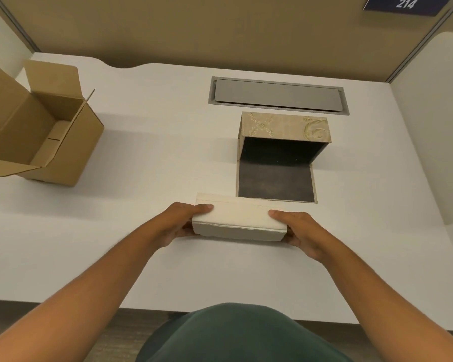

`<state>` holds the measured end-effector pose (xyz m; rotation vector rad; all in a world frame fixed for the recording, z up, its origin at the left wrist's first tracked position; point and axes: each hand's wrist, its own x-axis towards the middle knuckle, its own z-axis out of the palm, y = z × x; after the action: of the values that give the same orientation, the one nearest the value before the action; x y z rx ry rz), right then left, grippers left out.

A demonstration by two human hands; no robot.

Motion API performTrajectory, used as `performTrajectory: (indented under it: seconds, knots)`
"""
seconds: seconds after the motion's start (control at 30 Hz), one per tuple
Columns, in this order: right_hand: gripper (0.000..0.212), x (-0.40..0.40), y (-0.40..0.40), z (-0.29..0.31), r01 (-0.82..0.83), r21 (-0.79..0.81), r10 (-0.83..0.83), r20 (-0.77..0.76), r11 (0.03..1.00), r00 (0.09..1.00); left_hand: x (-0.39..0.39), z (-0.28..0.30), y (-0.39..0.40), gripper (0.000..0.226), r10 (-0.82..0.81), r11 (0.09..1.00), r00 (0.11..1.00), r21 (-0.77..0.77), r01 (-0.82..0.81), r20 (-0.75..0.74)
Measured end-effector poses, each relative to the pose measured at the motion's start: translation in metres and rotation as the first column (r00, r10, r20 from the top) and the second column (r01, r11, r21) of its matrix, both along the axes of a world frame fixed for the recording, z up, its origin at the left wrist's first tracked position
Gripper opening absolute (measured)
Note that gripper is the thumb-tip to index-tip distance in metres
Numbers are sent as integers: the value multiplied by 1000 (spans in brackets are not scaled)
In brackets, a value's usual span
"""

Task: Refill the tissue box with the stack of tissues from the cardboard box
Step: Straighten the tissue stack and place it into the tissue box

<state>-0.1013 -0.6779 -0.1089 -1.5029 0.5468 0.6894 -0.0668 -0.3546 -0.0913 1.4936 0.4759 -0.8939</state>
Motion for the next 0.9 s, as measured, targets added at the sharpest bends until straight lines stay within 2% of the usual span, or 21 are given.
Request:
performTrajectory:
  seconds: [0.07,0.23,0.37,0.47,0.5,0.57,0.63,0.7,0.77,0.8,0.87,0.9]
  knots:
    - [37,1,2,1,50,-44,-50,-13,998,999,0,-1,-2,46,30,998,1000,51,-31,9]
    - [54,-11,2,-1,90,-162,-85,39,983,996,-12,-7,1,47,-9,983,995,181,-10,101]
    - [50,-25,10,-4,99,-273,-68,120,957,990,-21,-12,-3,61,-73,945,983,326,13,171]
    - [66,-23,14,3,35,-391,11,116,920,993,-23,-4,-5,90,-239,861,922,505,57,304]
    - [76,-22,15,7,15,-490,64,142,871,988,-24,0,-5,99,-333,822,857,566,59,394]
    - [92,-22,17,17,52,-673,220,313,738,924,-24,8,-3,113,-579,731,612,675,97,539]
    - [106,-21,23,27,17,-782,509,421,622,751,-17,14,-7,128,-807,563,347,799,210,478]
    - [120,-18,37,31,-134,-872,751,317,471,579,-9,17,-20,138,-941,333,168,892,307,293]
    - [125,-11,49,29,-264,-919,867,138,292,479,-1,15,-35,136,-989,147,56,934,327,136]
    - [125,-5,53,28,-318,-927,894,37,198,447,2,12,-42,130,-995,97,28,944,315,93]
    - [118,6,55,25,-395,-917,902,-126,53,412,9,7,-48,106,-998,57,17,956,288,54]
    - [112,11,56,24,-409,-912,899,-163,20,407,10,5,-49,94,-999,52,22,958,280,48]
